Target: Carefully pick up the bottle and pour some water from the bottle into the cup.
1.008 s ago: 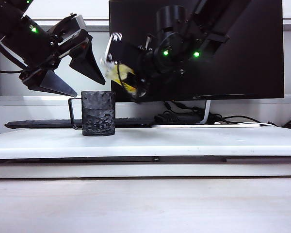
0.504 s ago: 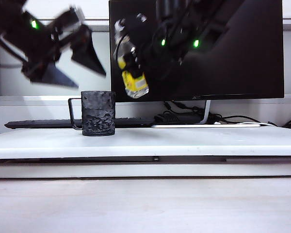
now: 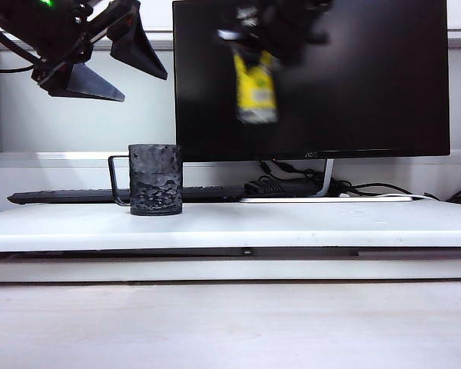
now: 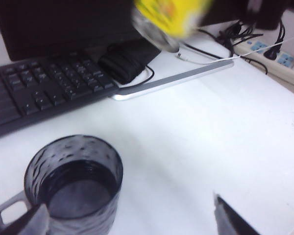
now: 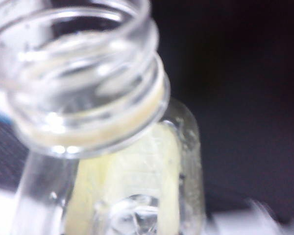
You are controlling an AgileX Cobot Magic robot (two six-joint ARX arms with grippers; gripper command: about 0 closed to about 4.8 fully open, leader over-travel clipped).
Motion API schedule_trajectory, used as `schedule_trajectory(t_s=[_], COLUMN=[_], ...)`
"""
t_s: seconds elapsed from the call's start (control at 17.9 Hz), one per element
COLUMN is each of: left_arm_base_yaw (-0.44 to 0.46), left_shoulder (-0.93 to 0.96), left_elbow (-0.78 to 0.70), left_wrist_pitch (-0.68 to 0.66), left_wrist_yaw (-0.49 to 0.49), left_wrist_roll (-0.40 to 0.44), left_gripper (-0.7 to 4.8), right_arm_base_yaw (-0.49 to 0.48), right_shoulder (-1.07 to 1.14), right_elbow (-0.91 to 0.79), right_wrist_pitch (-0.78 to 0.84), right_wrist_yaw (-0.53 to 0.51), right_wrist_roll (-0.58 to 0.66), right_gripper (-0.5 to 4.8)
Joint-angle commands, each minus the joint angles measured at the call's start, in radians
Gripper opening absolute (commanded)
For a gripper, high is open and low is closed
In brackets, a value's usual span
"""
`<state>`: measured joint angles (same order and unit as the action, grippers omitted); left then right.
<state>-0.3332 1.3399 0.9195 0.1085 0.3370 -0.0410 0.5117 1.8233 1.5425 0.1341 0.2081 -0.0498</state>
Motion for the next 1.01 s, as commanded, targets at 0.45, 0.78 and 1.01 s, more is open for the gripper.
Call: schedule_trajectory(t_s=[0.45, 0.78, 1.01], left_arm_base_yaw=[-0.011, -0.090, -0.103], left_shoulder=[-0.068, -0.066, -0.066], left_elbow=[0.001, 0.001, 0.001], left_wrist_pitch=[-0.010, -0.018, -0.019], left_wrist_yaw=[0.068, 0.055, 0.043], left_wrist_roll=[0.003, 0.011, 0.015], left_gripper=[4.79, 4.79, 4.79], right_arm_base_yaw=[-0.109, -0.108, -0.106], right_shoulder=[-0.068, -0.070, -0.070], right_elbow=[-0.102, -0.310, -0.417], right_wrist_pitch=[-0.315, -0.213, -0.146], right_wrist_yaw=[0.085, 0.072, 0.034], right_wrist_roll=[0.086, 0.237, 0.335], right_gripper=[0.94, 0.94, 0.93])
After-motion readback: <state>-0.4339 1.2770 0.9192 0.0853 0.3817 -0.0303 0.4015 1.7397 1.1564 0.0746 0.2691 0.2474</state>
